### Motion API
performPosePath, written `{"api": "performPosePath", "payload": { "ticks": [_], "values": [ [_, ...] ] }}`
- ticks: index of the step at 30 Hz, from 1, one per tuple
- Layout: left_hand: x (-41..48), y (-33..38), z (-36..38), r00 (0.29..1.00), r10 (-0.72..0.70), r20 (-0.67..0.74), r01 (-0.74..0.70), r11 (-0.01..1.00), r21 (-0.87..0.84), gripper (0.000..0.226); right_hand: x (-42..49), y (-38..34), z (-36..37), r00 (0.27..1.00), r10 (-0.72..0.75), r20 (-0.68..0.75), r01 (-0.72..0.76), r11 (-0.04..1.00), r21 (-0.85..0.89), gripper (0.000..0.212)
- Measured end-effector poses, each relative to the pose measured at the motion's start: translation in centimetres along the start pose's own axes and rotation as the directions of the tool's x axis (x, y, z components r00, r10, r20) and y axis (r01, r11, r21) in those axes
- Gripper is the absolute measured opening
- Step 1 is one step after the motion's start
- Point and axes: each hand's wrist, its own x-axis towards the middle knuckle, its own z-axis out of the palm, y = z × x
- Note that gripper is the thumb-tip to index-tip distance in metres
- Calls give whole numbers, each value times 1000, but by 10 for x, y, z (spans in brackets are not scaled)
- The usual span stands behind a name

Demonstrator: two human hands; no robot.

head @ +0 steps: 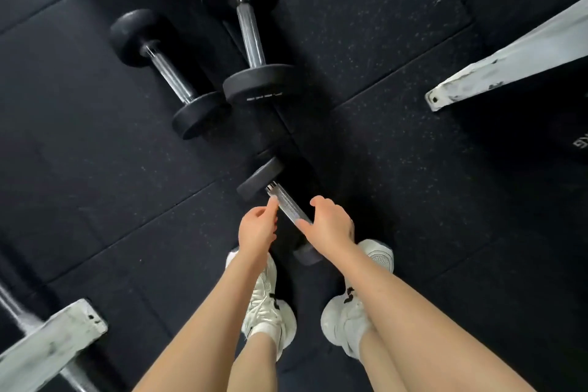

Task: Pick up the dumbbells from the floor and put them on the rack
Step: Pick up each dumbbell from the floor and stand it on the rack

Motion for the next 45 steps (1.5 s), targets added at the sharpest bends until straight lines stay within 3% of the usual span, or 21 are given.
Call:
{"api": "performPosePath", "payload": {
  "ticks": [3,7,13,20,29,33,38,41,43,45],
  "values": [
    [38,-12,21,1000,-19,21,19,1000,6,45,39,8,24,996,-18,90,20,1000,-24,66],
    [65,-15,38,993,-101,59,109,983,-150,57,70,15,49,962,-4,272,-6,999,37,79],
    [78,-20,48,991,-114,73,129,960,-250,64,82,19,56,920,-48,388,-12,989,149,47],
    [39,-4,47,991,-130,-24,122,973,-195,35,35,12,26,928,-46,369,12,996,94,40],
    [-159,72,12,997,32,65,-27,997,-75,29,-133,-15,-95,958,-38,285,-38,966,255,69],
    [-272,124,-7,976,139,165,-142,990,6,34,-230,-29,-177,977,-6,211,-70,934,351,68],
    [-412,194,-25,904,311,295,-345,936,70,30,-350,-41,-285,996,10,94,-55,865,499,79],
    [-481,232,-25,833,432,346,-482,873,69,20,-407,-43,-335,1000,-12,4,7,746,666,93],
    [-520,256,-18,778,497,385,-560,826,64,10,-434,-40,-363,998,-1,-56,43,653,756,91],
    [-553,276,-3,733,548,403,-622,780,71,12,-454,-34,-392,991,33,-129,79,629,773,81]
  ]
}}
